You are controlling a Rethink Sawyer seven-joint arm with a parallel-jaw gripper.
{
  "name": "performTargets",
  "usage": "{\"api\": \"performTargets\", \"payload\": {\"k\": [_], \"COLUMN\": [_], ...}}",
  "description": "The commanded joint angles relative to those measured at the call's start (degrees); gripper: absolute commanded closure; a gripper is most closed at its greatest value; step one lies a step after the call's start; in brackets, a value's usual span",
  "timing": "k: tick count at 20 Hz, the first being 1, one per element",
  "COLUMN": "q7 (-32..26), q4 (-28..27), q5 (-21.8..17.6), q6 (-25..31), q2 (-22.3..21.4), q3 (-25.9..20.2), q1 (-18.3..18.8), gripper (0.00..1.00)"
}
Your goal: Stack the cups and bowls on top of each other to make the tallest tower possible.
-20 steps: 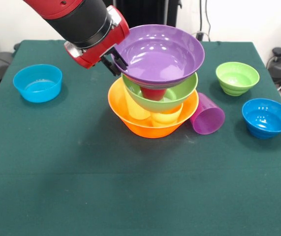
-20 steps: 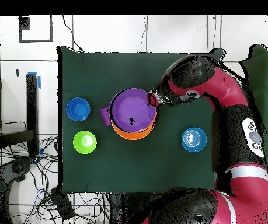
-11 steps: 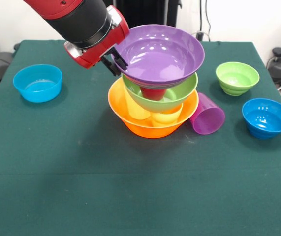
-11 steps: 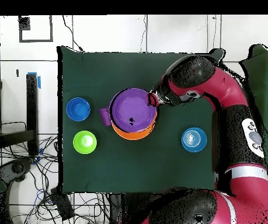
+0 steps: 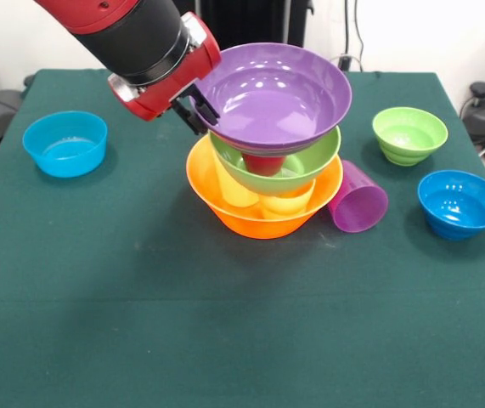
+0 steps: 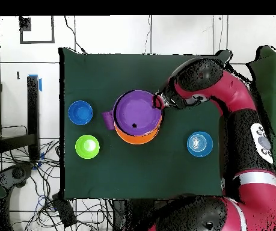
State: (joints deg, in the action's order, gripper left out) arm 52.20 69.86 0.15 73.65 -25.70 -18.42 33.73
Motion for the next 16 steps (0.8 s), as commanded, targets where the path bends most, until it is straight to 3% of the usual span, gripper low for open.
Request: {"api": "performTargets", "payload": {"k": [1, 15, 16], "q7": [-0.01, 0.02, 0.12], "q4": [6.21, 5.59, 5.45], "q5": [-1.46, -1.53, -1.60], "q6": [-9.69, -8.93, -8.75], "q2": [3.19, 3.51, 3.53], "q3": [-4.14, -4.39, -4.35], "q1": [0.63, 0.53, 0.45], "gripper": [1.00, 1.00, 0.00]}}
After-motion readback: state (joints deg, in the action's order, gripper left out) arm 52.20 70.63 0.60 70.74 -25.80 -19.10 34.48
